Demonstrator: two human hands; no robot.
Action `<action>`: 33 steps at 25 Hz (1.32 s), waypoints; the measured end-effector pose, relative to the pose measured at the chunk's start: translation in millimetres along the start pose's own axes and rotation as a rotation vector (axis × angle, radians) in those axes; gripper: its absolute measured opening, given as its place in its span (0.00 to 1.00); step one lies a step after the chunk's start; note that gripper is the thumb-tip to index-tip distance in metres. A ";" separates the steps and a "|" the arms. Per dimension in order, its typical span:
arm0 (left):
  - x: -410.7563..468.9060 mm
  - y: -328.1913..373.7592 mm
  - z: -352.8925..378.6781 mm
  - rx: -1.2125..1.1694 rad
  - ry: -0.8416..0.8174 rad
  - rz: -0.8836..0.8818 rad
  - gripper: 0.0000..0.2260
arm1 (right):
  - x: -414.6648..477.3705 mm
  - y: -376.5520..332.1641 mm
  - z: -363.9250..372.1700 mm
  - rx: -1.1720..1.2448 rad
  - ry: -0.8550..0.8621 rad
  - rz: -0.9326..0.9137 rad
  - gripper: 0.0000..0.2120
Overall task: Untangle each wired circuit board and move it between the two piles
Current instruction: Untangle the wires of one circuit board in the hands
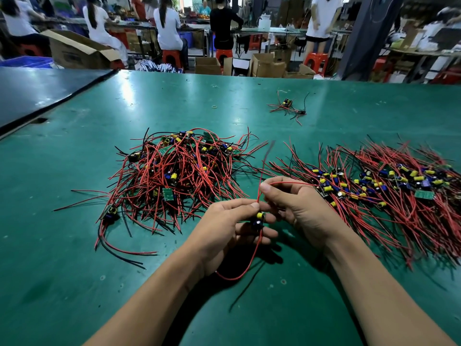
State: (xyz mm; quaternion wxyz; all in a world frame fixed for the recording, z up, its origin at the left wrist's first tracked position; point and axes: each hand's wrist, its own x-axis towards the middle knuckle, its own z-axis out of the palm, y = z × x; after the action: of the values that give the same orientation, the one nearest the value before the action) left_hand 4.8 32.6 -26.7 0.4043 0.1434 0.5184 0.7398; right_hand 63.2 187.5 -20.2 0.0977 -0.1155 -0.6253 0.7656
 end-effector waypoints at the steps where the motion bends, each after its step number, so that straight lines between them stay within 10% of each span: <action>1: -0.2 0.3 0.3 -0.004 -0.001 0.005 0.09 | 0.4 0.3 0.5 -0.009 0.005 0.016 0.12; 13: -0.1 -2.7 4.9 0.014 0.073 -0.019 0.06 | -1.7 5.6 5.7 -0.375 0.067 -0.113 0.21; 19: -2.5 -5.0 3.7 0.096 0.067 -0.024 0.06 | -3.9 5.4 6.8 -0.289 -0.037 -0.051 0.07; 25: -3.0 -2.1 2.9 0.094 0.057 -0.072 0.04 | 0.8 5.6 5.0 -0.475 0.214 -0.262 0.02; 33: -2.3 -5.7 6.1 0.179 0.034 0.005 0.06 | 1.2 5.7 6.4 -0.235 0.204 -0.211 0.06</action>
State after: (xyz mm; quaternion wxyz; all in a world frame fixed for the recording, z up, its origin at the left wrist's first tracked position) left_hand 12.7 35.5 -28.7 0.3793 0.1676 0.5888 0.6938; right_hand 60.2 180.7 -24.6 0.2263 -0.1371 -0.7058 0.6572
